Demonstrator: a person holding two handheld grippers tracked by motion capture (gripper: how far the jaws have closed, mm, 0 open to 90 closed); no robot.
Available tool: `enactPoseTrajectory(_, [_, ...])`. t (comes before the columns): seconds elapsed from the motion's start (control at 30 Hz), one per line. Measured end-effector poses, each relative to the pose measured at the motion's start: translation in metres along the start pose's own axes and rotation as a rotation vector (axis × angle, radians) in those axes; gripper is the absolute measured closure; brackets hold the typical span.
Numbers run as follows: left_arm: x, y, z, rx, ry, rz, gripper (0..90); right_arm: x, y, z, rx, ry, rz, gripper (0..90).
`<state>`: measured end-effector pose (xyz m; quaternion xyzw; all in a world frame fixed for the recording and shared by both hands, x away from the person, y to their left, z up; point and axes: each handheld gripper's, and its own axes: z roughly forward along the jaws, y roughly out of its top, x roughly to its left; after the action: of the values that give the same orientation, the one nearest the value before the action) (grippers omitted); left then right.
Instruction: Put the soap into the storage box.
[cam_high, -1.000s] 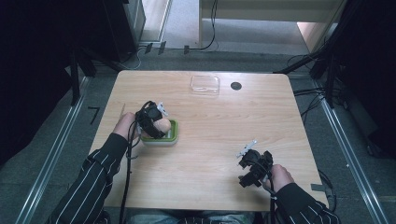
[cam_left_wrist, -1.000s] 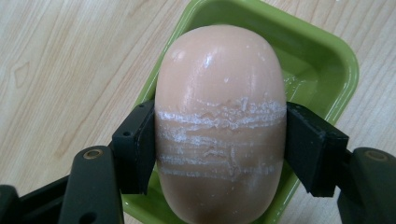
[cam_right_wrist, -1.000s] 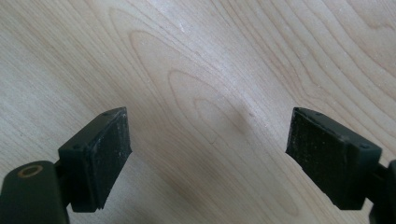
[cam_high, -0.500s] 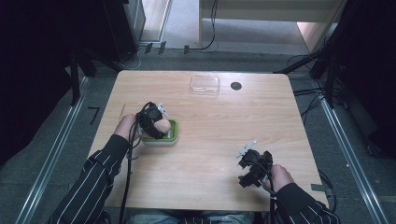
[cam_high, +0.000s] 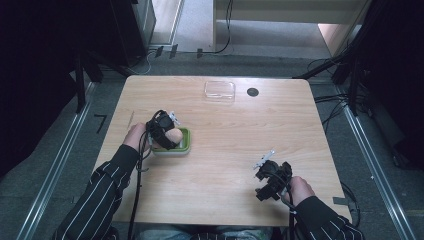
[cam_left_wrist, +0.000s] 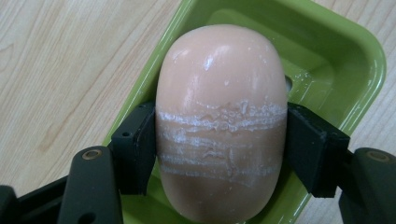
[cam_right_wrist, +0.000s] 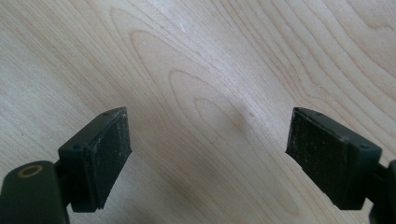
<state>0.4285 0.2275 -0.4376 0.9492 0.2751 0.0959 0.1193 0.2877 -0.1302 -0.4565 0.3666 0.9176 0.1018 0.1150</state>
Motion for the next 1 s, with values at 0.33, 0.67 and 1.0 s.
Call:
enactPoseTrajectory(0.33, [0.000, 0.000, -0.002, -0.009, 0.015, -0.008, 28.7, 0.000, 0.000, 0.000, 0.000, -0.001, 0.001, 14.3])
enactPoseTrajectory(0.67, [0.001, -0.002, -0.006, -0.001, 0.038, -0.001, 21.7, 0.000, 0.000, 0.000, -0.002, 0.000, -0.004, 14.3])
enactPoseTrajectory(1.0, [0.003, -0.003, -0.012, -0.030, 0.055, 0.002, 15.0, 0.000, 0.000, 0.000, -0.003, -0.001, -0.003, 14.3])
